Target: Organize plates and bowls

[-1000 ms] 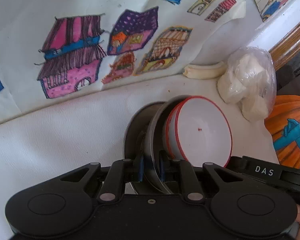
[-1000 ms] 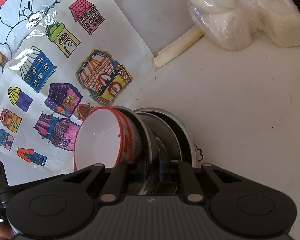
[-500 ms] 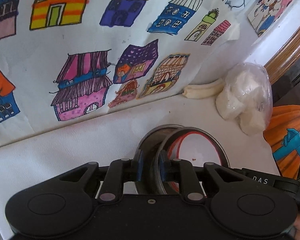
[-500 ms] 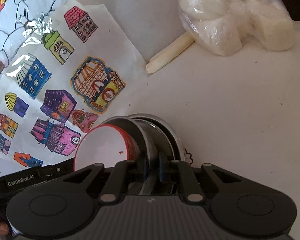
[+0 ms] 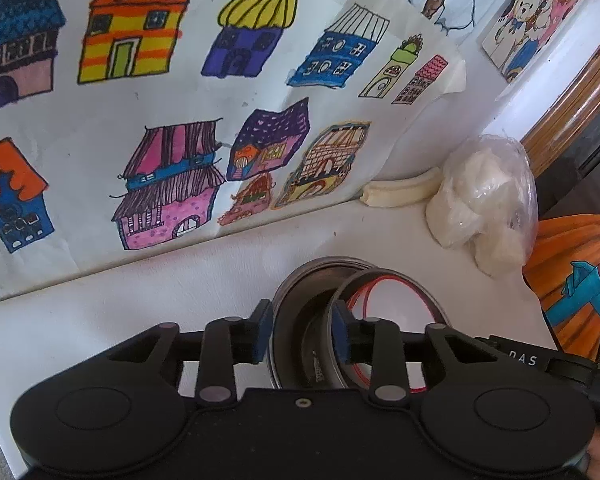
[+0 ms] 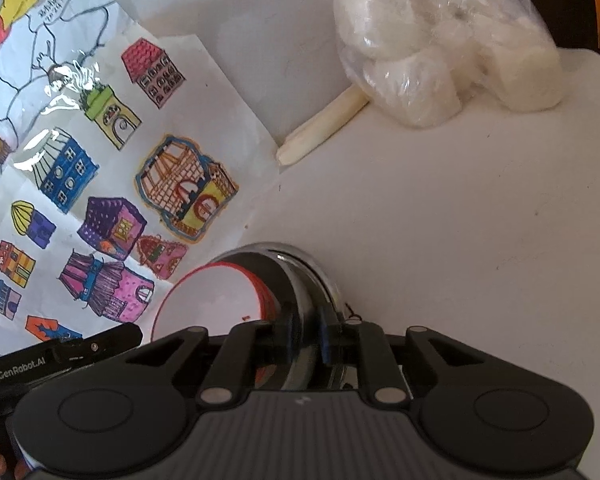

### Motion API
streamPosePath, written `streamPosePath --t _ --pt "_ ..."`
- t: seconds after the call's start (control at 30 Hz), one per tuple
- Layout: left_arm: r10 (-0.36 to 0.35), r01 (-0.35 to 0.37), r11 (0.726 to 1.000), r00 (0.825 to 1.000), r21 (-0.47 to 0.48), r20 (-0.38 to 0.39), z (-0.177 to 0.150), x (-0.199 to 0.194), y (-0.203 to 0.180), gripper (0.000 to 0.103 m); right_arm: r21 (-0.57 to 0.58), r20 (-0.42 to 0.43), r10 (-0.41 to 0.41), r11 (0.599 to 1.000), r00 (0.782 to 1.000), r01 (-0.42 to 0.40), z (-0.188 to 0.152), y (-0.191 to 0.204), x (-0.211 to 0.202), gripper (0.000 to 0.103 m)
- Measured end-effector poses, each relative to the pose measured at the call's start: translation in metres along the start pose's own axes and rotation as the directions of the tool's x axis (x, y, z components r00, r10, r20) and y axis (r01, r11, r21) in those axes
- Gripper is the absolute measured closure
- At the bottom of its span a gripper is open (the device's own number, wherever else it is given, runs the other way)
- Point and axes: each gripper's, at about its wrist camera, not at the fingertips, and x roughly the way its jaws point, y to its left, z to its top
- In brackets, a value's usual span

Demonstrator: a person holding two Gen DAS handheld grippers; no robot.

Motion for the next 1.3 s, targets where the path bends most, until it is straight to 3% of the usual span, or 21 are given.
streamPosePath --t 0.17,0.37,0.7,0.97,1.17,1.3 --pt "-0.006 0.006 1.0 1.0 0.003 0.015 0.0 -0.005 -0.003 0.056 -0.026 0.05 0.014 1.0 0.999 -0.013 0.001 0.005 -0.014 0.082" --pt "-0.001 0.0 1.0 0.998 0.027 0.06 -0.003 -0.017 -0.008 0.038 -0.069 0.11 0.024 0.997 0.994 -0.016 -0.007 0.012 -0.032 0.067" --pt "-0.018 0.012 0.999 0.993 0.047 0.113 -0.013 -0.034 -0.012 0.018 -0.133 0.235 0.026 0.991 0.972 0.005 -0.025 0.024 -0.064 0.027" --pt "-0.02 0.014 0.999 0.991 0.048 0.13 -0.02 -0.044 -0.015 0.001 -0.129 0.266 0.036 0.992 0.963 -0.002 -0.031 0.02 -0.079 0.011" --pt "0.01 -0.018 0.998 0.991 0.063 0.132 -0.024 -0.045 -0.017 0.001 -0.126 0.276 0.046 0.992 0.96 -0.011 -0.035 0.017 -0.084 0.001" --pt "0.016 -0.026 0.997 0.989 0.066 0.145 -0.026 -0.047 -0.017 0.001 -0.139 0.298 0.056 0.99 0.953 -0.014 -0.039 0.016 -0.088 0.0"
